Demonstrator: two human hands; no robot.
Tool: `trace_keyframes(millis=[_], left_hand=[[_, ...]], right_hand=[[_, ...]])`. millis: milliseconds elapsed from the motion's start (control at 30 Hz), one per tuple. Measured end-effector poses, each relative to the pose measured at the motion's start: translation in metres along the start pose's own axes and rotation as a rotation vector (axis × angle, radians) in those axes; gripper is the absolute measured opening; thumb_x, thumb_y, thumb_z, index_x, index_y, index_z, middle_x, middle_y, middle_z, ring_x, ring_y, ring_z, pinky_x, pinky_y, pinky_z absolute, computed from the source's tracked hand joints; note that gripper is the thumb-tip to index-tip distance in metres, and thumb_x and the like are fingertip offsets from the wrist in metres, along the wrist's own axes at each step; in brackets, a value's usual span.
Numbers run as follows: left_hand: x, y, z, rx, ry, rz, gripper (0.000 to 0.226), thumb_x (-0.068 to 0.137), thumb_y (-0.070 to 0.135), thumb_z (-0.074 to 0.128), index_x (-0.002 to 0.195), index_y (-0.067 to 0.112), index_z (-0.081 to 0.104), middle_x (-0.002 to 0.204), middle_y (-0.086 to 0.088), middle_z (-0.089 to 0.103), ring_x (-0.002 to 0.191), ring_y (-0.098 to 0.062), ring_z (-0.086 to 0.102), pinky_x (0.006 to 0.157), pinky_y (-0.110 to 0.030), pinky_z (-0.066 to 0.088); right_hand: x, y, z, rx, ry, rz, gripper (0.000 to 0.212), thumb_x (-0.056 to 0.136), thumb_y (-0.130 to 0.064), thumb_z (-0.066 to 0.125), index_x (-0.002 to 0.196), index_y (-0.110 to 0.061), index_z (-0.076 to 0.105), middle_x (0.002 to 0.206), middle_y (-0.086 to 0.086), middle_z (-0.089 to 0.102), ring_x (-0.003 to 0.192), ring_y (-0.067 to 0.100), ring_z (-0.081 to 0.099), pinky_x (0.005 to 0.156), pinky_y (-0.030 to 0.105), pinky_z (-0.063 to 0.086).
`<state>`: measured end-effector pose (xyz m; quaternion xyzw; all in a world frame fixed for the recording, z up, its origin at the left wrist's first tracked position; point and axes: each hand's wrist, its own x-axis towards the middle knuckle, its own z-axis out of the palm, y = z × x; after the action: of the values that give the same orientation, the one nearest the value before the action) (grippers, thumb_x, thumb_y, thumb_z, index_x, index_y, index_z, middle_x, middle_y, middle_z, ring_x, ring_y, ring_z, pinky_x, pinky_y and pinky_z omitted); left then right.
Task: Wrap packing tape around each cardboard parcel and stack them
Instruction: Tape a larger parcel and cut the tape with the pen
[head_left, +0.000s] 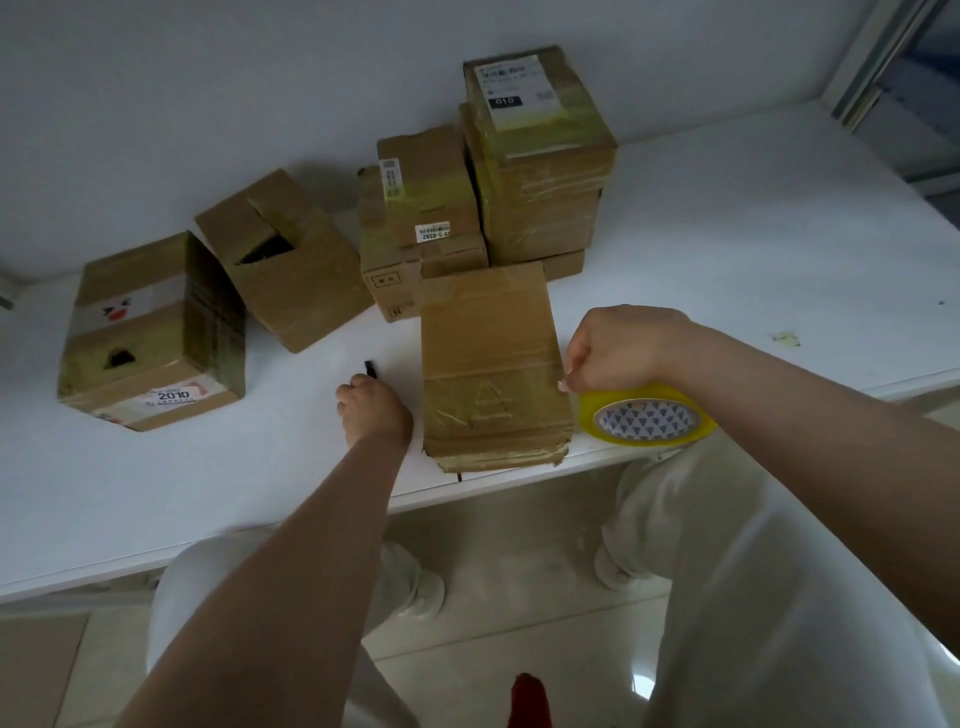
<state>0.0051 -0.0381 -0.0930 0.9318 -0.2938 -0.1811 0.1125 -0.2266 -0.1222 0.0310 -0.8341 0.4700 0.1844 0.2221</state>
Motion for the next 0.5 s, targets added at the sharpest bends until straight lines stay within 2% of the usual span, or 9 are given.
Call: trace_keyframes(millis=[133,267,333,400,433,500], left_hand=[[0.002,-0.019,-0.006,-0.056,-0.064,-0.036,0.039,0.094,-0.003,0.041,0.132,-0.009,0.036,0.134,-0.027,0.041,0.121,-0.041,0.047,0.097,-0.042,0.045],[-0.012,-0.04,-0.028,-0.399,-0.05,0.003,0.03,0.096,0.001,0.036,0.124,0.006,0.046,0.128,-0.021,0.051,0.106,-0.037,0.057,0.071,-0.039,0.05],[-0.028,-0.038,-0.047,-0.547,0.028,0.142,0.022,0.101,0.008,0.034,0.116,0.013,0.049,0.114,-0.014,0.058,0.093,-0.029,0.058,0.064,-0.032,0.047],[-0.05,-0.025,-0.069,-0.549,0.019,0.339,0.022,0.105,0.025,0.034,0.11,0.015,0.053,0.092,-0.005,0.059,0.079,-0.019,0.056,0.062,-0.025,0.044],[-0.061,-0.016,-0.079,-0.504,-0.057,0.439,0.028,0.105,0.032,0.034,0.105,0.015,0.057,0.083,-0.002,0.058,0.073,-0.015,0.054,0.061,-0.023,0.043],[-0.081,0.006,-0.092,-0.319,-0.309,0.589,0.035,0.104,0.036,0.035,0.094,0.014,0.061,0.074,0.002,0.055,0.068,-0.013,0.052,0.058,-0.022,0.04]], right_hand=[[-0.002,0.0,0.004,0.02,0.017,0.002,0.026,0.089,-0.05,0.06,0.1,-0.03,0.072,0.103,-0.006,0.066,0.101,0.019,0.058,0.082,0.032,0.045],[-0.004,0.001,0.008,0.046,0.027,0.011,0.023,0.089,-0.049,0.059,0.099,-0.032,0.072,0.107,-0.007,0.066,0.103,0.019,0.057,0.084,0.033,0.046],[-0.006,0.001,0.008,0.051,0.026,0.016,0.024,0.09,-0.047,0.057,0.102,-0.033,0.072,0.113,-0.007,0.066,0.107,0.02,0.057,0.089,0.035,0.047],[-0.009,0.001,0.008,0.037,0.039,0.031,0.026,0.092,-0.045,0.054,0.106,-0.033,0.072,0.116,-0.006,0.065,0.108,0.021,0.057,0.089,0.036,0.047],[-0.01,0.0,0.008,0.022,0.053,0.04,0.026,0.093,-0.043,0.052,0.107,-0.032,0.071,0.116,-0.006,0.065,0.107,0.021,0.058,0.085,0.034,0.046],[-0.012,-0.002,0.009,-0.022,0.091,0.056,0.026,0.093,-0.039,0.05,0.106,-0.031,0.071,0.111,-0.006,0.066,0.101,0.021,0.059,0.075,0.031,0.043]])
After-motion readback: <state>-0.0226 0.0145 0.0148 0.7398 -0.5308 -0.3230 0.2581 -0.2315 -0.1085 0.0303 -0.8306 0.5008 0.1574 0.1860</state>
